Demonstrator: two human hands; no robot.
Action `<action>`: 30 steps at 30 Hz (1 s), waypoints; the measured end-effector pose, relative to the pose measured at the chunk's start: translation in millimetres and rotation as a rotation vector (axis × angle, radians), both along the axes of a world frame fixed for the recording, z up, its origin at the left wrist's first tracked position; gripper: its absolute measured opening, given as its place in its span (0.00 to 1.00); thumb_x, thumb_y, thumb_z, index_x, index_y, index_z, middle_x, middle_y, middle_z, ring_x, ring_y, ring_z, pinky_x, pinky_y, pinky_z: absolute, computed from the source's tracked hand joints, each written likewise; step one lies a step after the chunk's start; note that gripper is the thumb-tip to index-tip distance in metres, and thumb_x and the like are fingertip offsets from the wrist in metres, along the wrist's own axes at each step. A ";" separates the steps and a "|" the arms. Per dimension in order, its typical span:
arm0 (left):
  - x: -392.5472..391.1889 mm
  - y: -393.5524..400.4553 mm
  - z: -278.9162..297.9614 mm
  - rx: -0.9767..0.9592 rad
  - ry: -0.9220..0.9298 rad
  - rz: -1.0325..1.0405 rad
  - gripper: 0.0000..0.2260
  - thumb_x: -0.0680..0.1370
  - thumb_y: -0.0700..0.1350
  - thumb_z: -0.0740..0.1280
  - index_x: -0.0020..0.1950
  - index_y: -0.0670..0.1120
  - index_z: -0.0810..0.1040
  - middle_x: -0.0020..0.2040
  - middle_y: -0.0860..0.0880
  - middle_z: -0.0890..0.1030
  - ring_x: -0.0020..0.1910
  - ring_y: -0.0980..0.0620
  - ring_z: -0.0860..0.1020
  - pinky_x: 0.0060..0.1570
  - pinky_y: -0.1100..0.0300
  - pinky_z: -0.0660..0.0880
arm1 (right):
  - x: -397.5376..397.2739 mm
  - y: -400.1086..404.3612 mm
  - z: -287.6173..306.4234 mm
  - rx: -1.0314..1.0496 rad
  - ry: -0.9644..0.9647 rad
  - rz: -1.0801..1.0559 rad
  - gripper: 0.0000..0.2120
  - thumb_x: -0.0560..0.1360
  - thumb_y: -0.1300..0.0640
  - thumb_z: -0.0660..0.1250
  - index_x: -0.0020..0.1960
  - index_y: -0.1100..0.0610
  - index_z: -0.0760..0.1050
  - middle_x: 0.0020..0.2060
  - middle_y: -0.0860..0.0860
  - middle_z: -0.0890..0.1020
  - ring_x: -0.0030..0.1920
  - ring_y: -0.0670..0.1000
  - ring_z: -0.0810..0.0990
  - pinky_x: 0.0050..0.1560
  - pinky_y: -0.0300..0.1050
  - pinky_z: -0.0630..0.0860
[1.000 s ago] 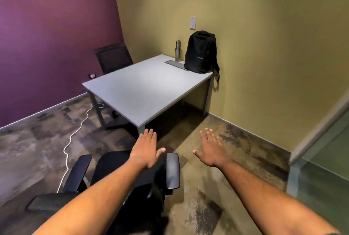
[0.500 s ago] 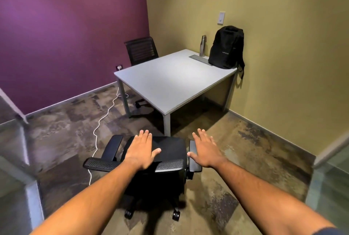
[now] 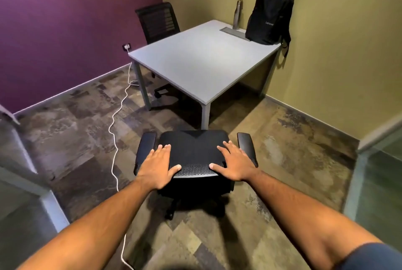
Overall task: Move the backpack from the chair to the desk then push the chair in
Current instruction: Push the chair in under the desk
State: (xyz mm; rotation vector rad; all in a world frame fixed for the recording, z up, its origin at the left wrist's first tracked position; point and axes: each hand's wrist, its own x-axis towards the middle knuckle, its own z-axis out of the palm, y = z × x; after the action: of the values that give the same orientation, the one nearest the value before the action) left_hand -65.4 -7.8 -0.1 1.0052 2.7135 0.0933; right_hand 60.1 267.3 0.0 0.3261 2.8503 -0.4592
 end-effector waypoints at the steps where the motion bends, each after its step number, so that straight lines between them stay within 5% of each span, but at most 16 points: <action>1: -2.9 -7.2 -6.8 -0.008 -0.026 -0.012 0.40 0.82 0.66 0.55 0.83 0.40 0.50 0.83 0.41 0.57 0.83 0.44 0.53 0.81 0.48 0.51 | 1.3 -5.0 -6.3 -0.010 -0.003 0.007 0.46 0.79 0.24 0.56 0.85 0.52 0.57 0.86 0.54 0.55 0.86 0.54 0.47 0.84 0.62 0.52; 6: -11.2 -22.1 -23.8 -0.041 -0.051 -0.035 0.47 0.75 0.77 0.46 0.82 0.44 0.59 0.76 0.43 0.72 0.74 0.43 0.71 0.73 0.47 0.67 | 5.2 -4.3 -19.1 0.048 -0.030 0.071 0.59 0.69 0.13 0.44 0.83 0.54 0.63 0.82 0.53 0.68 0.84 0.54 0.61 0.81 0.58 0.63; 9: -11.4 -25.2 -26.8 -0.096 0.004 -0.114 0.57 0.66 0.84 0.40 0.79 0.45 0.66 0.71 0.44 0.77 0.69 0.43 0.75 0.67 0.46 0.71 | 8.3 -7.0 -21.8 0.127 -0.038 0.100 0.60 0.64 0.10 0.48 0.79 0.52 0.69 0.71 0.52 0.80 0.71 0.57 0.79 0.68 0.57 0.76; 11: -3.8 -29.3 -34.9 -0.091 0.065 -0.135 0.55 0.63 0.86 0.41 0.68 0.46 0.75 0.62 0.46 0.82 0.62 0.43 0.79 0.62 0.46 0.74 | 16.4 -14.0 -29.3 0.168 0.016 0.104 0.55 0.63 0.09 0.50 0.67 0.51 0.78 0.58 0.50 0.85 0.58 0.56 0.84 0.57 0.55 0.80; 14: 10.4 -34.0 -43.9 -0.057 0.124 -0.149 0.48 0.64 0.86 0.43 0.57 0.49 0.77 0.55 0.47 0.83 0.56 0.44 0.80 0.57 0.48 0.74 | 31.8 -20.6 -37.2 0.198 0.090 0.115 0.52 0.62 0.09 0.49 0.55 0.52 0.80 0.49 0.49 0.85 0.49 0.55 0.84 0.51 0.53 0.79; 30: 134.5 -29.6 -46.0 -0.042 0.167 -0.120 0.45 0.68 0.84 0.43 0.61 0.51 0.76 0.55 0.51 0.82 0.56 0.48 0.79 0.64 0.49 0.70 | 148.1 -10.1 -38.5 0.216 0.219 0.173 0.46 0.64 0.09 0.45 0.45 0.50 0.73 0.42 0.49 0.82 0.42 0.54 0.82 0.44 0.51 0.69</action>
State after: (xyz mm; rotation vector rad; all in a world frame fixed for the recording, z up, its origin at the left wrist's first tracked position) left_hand 69.1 -37.3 -46.1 1.2105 2.7816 -0.0719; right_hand 208.2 257.2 -38.4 0.0665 3.1136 -0.1613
